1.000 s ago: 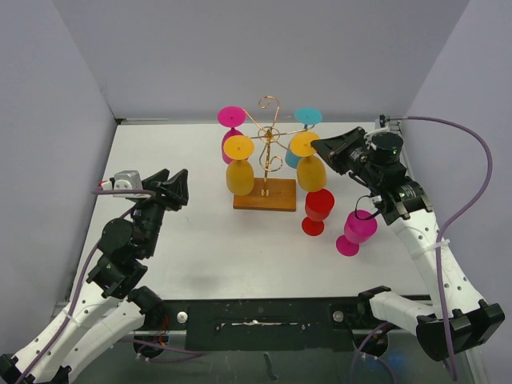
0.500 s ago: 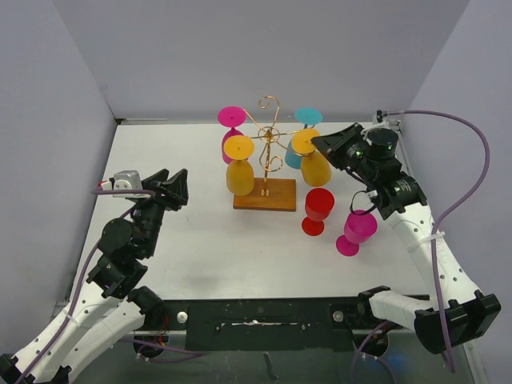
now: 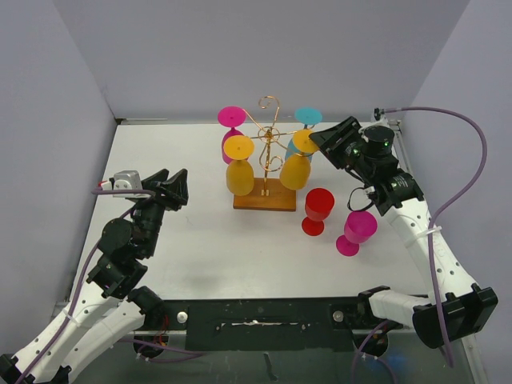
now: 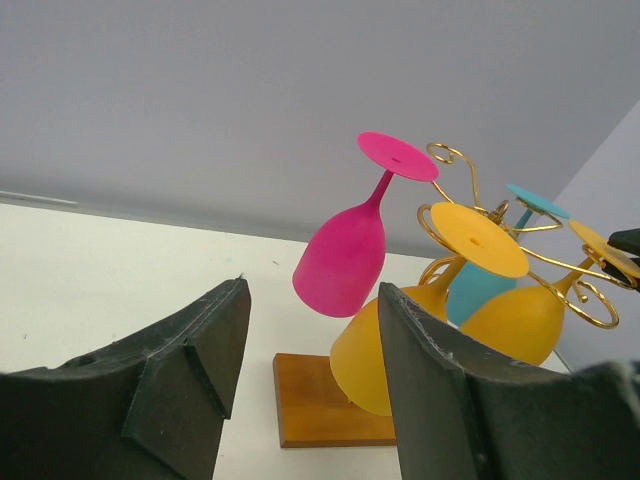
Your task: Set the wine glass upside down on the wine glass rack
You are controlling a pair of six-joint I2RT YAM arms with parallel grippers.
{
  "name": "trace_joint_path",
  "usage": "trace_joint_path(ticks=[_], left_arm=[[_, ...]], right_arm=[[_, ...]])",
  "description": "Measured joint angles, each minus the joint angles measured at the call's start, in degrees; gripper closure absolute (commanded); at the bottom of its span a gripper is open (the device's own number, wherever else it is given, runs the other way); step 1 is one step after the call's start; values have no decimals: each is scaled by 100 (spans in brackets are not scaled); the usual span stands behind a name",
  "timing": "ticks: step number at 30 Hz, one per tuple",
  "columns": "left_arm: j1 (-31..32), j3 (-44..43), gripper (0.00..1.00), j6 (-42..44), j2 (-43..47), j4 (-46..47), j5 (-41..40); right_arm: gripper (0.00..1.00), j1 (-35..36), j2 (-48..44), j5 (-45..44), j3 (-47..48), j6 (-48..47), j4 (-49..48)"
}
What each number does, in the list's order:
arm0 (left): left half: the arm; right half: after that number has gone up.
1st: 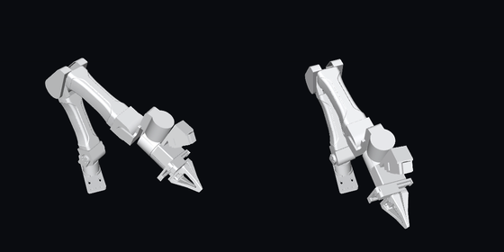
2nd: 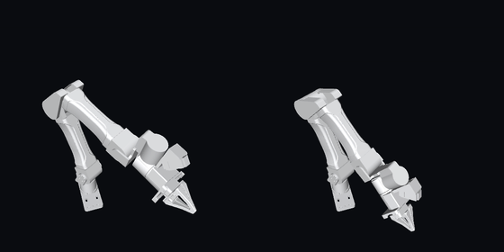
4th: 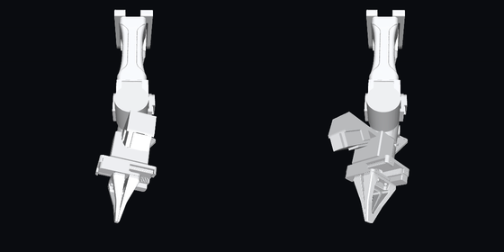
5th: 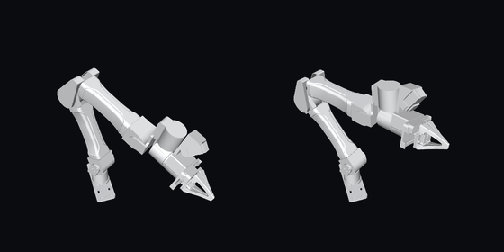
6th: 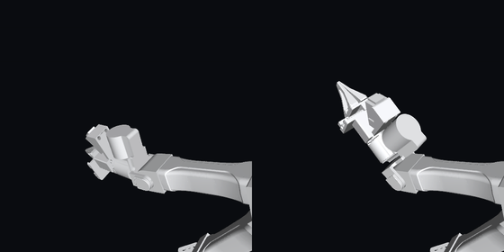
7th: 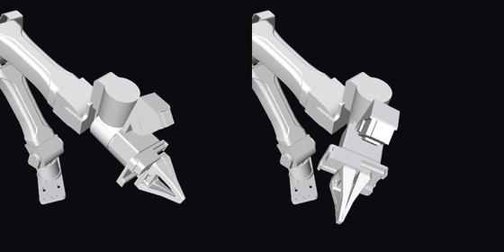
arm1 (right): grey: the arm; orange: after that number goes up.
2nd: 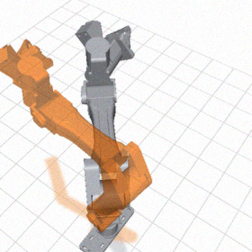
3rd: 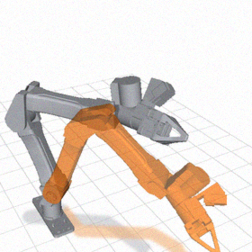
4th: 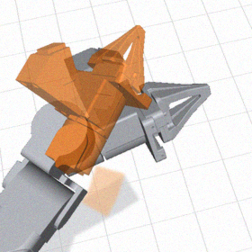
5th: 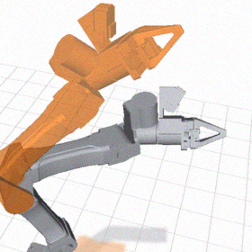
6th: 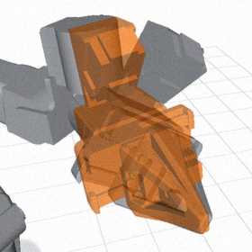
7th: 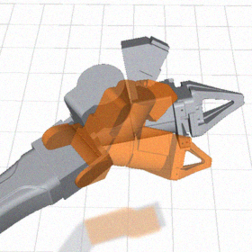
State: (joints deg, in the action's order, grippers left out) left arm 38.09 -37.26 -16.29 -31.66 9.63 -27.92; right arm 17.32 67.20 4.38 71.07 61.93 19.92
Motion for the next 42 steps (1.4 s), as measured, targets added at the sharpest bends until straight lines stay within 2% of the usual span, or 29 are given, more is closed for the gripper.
trace_joint_path(ticks=[5, 7, 14, 19, 29, 35, 38, 42], left_arm=[[0, 0, 47, 0, 0, 0, 0], [0, 0, 47, 0, 0, 0, 0], [2, 0, 47, -2, -2, -4, 2], [2, 0, 47, -7, -2, -7, 9], [2, 0, 47, -61, -2, -4, 74], [2, 0, 47, -111, -11, -4, 98], [2, 0, 47, -122, -17, -2, 114], [2, 0, 47, -127, -17, -2, 114]], right_arm=[[36, 0, 0, -37, 0, -98, 11], [33, 0, -2, -37, 0, -192, 9], [30, 0, -160, -120, 0, -599, 55], [30, 0, -612, -431, 0, -870, 457], [34, -2, -1746, -1821, -175, -1038, 2557], [49, -2, -2253, -2280, -713, -673, 3722], [53, -4, -2229, -2352, -925, -529, 4026], [54, -4, -2142, -2369, -1224, -424, 4148]])
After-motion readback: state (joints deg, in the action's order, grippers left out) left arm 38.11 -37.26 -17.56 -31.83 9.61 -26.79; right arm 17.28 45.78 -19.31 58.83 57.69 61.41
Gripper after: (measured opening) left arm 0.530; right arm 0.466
